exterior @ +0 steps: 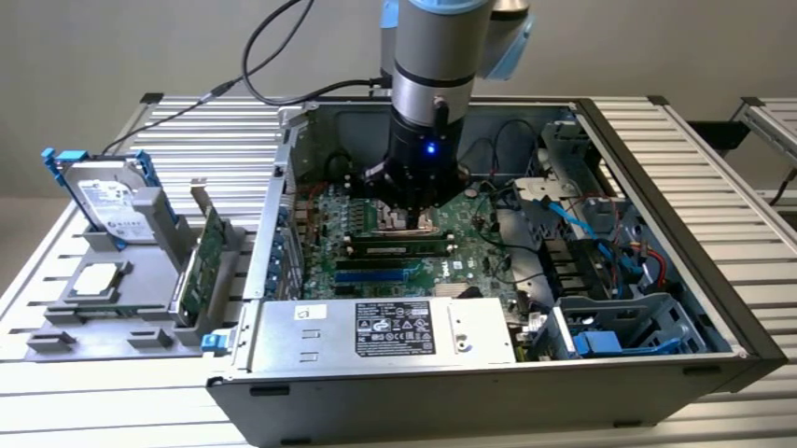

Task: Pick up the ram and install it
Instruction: 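Press down the ram until it locks into place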

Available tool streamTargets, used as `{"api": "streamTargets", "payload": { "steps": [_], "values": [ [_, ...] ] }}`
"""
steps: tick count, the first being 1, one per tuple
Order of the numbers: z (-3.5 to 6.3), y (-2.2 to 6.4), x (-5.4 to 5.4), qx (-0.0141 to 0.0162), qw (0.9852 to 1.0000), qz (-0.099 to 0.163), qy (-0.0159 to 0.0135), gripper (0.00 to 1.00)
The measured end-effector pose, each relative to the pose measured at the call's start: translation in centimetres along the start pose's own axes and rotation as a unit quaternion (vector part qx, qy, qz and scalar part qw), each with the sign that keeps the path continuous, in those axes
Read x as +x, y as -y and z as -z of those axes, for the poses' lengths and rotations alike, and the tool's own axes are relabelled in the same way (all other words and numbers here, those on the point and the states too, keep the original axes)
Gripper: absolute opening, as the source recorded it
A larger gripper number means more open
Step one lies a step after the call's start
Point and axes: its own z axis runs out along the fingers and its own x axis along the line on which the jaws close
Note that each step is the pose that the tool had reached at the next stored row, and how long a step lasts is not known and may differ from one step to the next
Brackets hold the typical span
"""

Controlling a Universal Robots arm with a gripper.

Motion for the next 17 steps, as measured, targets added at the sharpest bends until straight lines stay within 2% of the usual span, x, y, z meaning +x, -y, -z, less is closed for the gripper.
{"api": "streamTargets", "payload": {
  "steps": [4, 13, 17],
  "values": [
    [-0.01, 0.02, 0.07, -0.0005, 0.9997, -0.024, 0.0013, 0.11],
    [0.0, 0.59, 0.56, -0.0008, 0.9997, -0.024, 0.0013, 0.11],
    [0.0, 0.59, 0.62, -0.0008, 0.9997, -0.024, 0.0013, 0.11]
  ]
}}
